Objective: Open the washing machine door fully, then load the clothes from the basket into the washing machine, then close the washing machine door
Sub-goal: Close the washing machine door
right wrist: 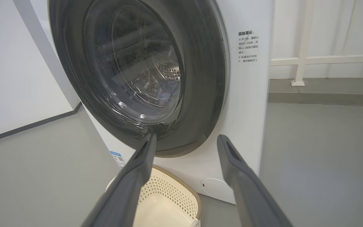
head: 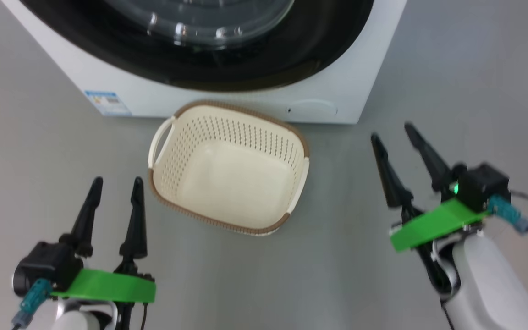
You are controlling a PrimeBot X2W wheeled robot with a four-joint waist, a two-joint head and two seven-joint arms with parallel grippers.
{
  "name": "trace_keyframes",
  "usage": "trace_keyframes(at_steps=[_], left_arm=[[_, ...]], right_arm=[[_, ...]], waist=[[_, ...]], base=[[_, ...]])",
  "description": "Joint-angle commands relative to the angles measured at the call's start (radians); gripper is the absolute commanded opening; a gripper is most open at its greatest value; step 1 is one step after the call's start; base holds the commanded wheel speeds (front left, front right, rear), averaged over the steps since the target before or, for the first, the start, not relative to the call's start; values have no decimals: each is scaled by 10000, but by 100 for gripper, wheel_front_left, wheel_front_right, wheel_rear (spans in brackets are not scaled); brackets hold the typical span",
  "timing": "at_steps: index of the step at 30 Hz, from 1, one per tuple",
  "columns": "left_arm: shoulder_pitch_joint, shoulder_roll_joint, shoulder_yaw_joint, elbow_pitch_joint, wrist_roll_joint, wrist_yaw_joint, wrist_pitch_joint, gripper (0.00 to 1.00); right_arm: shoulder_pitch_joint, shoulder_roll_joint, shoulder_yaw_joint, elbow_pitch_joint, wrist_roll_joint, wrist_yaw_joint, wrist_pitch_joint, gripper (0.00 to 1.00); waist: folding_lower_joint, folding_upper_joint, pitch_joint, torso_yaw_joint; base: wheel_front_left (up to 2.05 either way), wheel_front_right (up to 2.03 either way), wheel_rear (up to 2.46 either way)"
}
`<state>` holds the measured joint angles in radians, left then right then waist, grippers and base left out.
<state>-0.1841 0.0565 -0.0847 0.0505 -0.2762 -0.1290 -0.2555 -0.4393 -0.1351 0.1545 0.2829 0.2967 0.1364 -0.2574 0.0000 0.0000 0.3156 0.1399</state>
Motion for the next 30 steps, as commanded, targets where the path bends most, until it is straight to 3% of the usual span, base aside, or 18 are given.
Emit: trace_keyframes(at_steps=[1, 18, 30], left_arm=[[122, 266, 380, -139, 93, -17, -63, 100], [1732, 57, 1521, -249, 558, -17, -63, 100], [2682, -17, 1523, -249, 653, -17, -63, 100]], right_arm=[[383, 160, 171, -321, -159, -57, -43, 100], [3280, 573, -836, -1336, -617, -57, -43, 100], [4691, 776, -1156, -1797, -1109, -57, -44, 100]], waist=[[0, 0, -672, -310], [0, 0, -2268, -928], [0, 0, -3089, -890]], base=[[0, 0, 0], [0, 0, 0], [0, 0, 0]])
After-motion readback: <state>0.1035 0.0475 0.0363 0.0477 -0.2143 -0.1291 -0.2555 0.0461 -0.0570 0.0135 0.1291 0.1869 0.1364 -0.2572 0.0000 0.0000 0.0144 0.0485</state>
